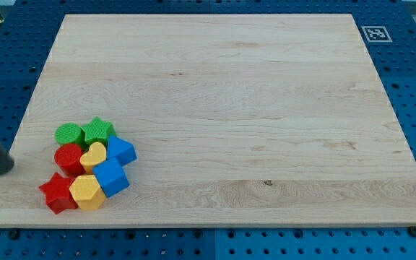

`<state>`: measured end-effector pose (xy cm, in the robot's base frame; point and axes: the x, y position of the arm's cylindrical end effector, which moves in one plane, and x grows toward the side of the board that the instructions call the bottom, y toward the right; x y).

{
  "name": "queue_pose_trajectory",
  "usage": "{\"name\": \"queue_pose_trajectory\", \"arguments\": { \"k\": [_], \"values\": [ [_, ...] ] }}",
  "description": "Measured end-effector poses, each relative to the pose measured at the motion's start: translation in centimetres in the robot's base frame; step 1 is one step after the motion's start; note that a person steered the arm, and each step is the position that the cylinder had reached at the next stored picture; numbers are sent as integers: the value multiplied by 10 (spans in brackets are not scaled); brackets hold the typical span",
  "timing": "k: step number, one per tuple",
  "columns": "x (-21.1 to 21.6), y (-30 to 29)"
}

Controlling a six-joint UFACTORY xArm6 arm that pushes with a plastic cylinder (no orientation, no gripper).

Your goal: Move the blue cube to the right of the blue triangle

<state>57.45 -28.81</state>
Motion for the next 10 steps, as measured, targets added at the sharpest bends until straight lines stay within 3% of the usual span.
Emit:
{"name": "queue_pose_trajectory", "arguments": {
  "k": [1,4,6,8,10],
  "values": [
    [44,30],
    [37,196],
    [44,209],
    [-14,203],
    [-36,200]
  ]
}}
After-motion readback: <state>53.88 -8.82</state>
